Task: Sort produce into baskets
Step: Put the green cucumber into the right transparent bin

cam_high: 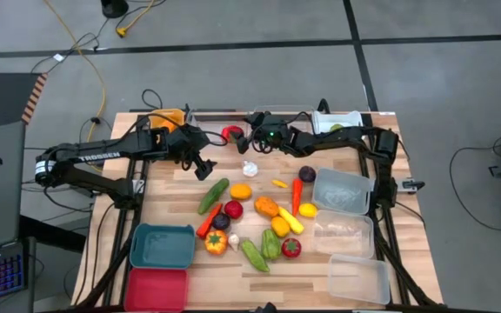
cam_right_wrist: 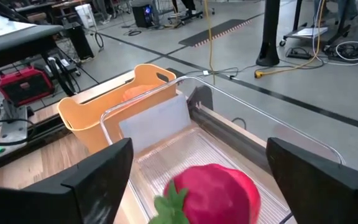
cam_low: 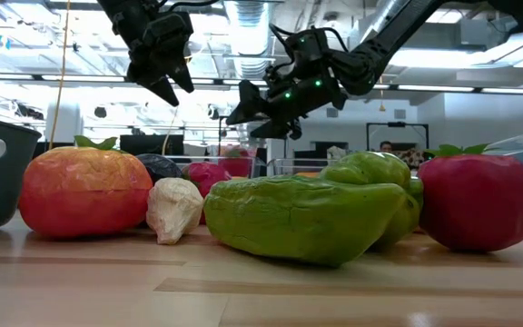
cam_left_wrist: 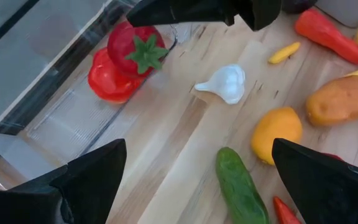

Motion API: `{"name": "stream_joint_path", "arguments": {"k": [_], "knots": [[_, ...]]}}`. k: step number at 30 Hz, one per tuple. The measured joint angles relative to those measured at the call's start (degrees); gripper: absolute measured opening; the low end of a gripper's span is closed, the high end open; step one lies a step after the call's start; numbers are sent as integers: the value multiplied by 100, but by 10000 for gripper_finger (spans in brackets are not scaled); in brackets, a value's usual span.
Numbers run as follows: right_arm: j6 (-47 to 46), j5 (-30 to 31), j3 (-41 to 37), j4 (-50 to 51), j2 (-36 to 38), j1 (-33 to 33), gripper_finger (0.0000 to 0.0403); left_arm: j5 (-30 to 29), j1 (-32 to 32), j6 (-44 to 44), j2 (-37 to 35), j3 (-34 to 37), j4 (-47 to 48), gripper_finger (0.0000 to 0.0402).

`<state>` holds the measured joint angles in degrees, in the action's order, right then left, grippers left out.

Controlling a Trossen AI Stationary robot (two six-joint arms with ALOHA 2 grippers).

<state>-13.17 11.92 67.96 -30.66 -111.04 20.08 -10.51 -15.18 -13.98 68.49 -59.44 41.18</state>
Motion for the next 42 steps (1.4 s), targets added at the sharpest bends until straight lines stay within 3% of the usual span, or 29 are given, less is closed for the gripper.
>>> {"name": "stream_joint_path", "arguments": {"k": [7,12,18,27,42], "knots": [[24,-2,0,81,359,-14,387,334,152,-154,24,0,202,391],[726,-2,0,479,1012,-118,387,343,443,-458,265,-2,420,391],[1465,-2,2,1556,1987,-356,386,319,735,-603,817,-2,456,391],[1668,0,2,3240,3268,-669,386,227,991,-684,1776,-2,429,391],[1541,15,2,5109,4221,-855,386,126,1069,-685,2845,-2,8,378]]}}
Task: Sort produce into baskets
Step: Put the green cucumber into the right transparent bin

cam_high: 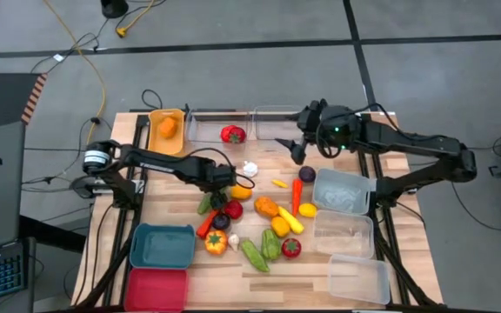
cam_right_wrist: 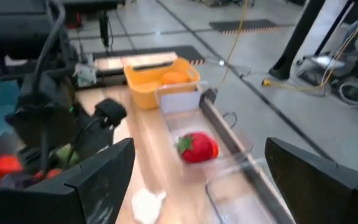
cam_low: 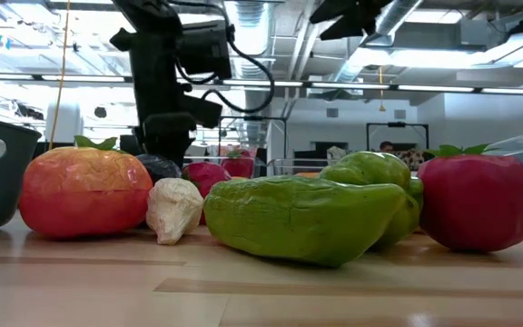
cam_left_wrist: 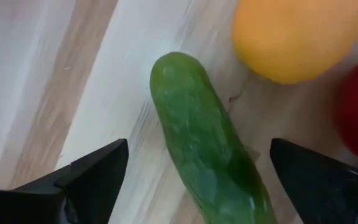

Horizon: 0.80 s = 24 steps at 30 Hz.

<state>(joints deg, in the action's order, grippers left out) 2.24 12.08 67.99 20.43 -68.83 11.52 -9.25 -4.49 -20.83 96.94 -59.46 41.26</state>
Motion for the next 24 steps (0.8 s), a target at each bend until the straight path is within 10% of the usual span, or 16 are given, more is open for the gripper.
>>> {"name": "stream_joint_path", "arguments": {"k": [24], "knots": [[-721,39,-176,590,-324,-1022,386,-63,-2,-1,158,0,-200,151]]}}
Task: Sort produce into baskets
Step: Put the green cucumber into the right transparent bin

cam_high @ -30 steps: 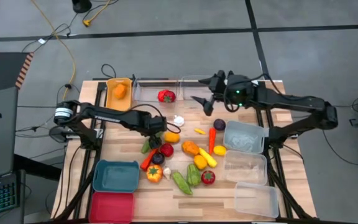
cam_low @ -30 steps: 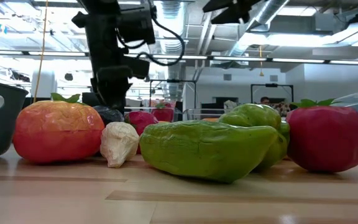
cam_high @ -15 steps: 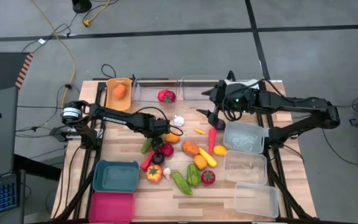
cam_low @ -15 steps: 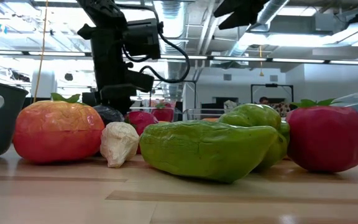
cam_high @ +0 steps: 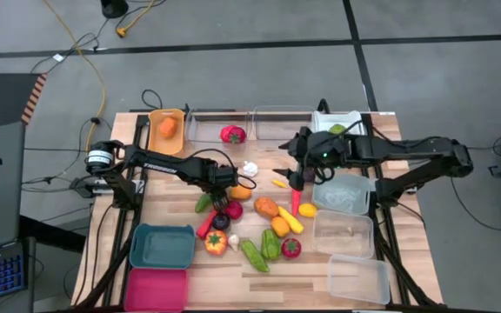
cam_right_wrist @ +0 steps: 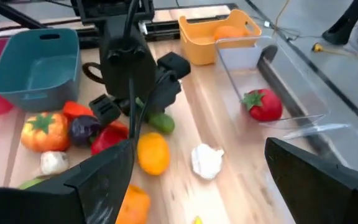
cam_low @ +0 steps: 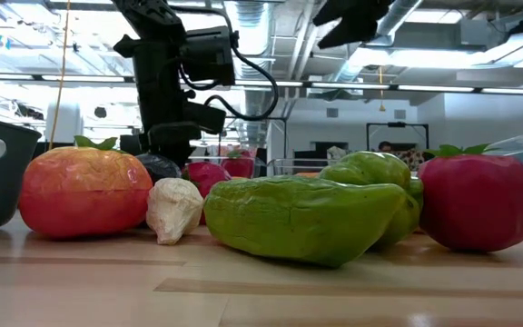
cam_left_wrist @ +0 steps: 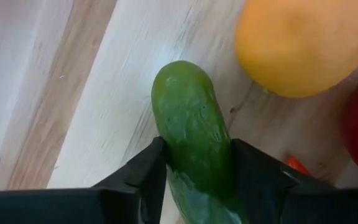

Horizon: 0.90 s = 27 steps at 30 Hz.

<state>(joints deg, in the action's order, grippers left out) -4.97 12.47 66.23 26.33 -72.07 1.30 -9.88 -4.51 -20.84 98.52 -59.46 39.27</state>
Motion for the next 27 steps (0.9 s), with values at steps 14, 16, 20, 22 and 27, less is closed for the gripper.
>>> {"name": "stream_joint_path", "arguments": {"k": [14,16,20,22,27], "knots": [[-685,295,-999,-853,-36,-278,386,45,-2,20,-4,-4,-22,144],[-730,298,-1023,-872,-42,-313,386,76,-2,21,-4,-53,61,144],[-765,298,-1029,-883,-42,-363,386,84,-2,182,-4,-337,335,144],[-765,298,-1029,-885,-42,-362,386,84,-2,274,-4,-522,468,144],[-765,300,-1029,-885,-42,-352,386,70,-2,545,-4,-1069,891,144]]}}
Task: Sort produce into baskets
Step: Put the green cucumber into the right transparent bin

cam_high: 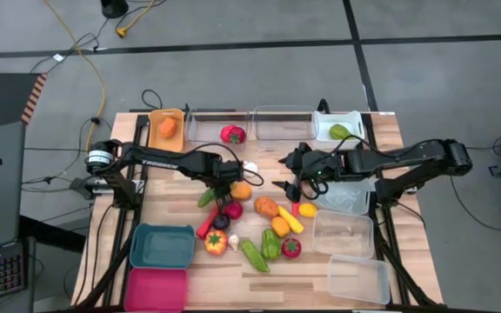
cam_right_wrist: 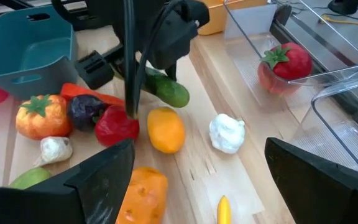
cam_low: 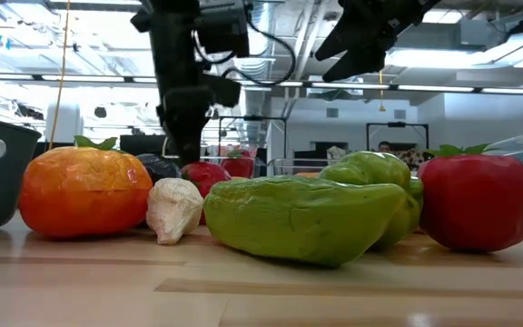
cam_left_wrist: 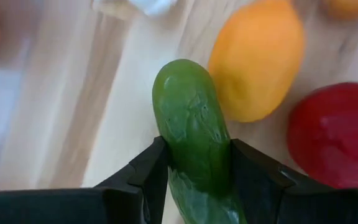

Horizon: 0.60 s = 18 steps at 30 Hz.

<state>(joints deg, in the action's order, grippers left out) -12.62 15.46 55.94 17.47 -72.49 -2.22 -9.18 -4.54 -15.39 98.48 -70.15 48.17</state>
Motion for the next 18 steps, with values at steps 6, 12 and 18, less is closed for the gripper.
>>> {"name": "stream_joint_path", "arguments": {"k": [6,12,18], "knots": [[2,2,0,4,0,2,386,-47,4,451,0,-630,262,144],[2,3,0,4,0,2,386,-363,-121,1052,0,-1263,115,144],[3,-2,0,4,0,0,386,-616,-448,1716,-2,-1580,-852,144]]}}
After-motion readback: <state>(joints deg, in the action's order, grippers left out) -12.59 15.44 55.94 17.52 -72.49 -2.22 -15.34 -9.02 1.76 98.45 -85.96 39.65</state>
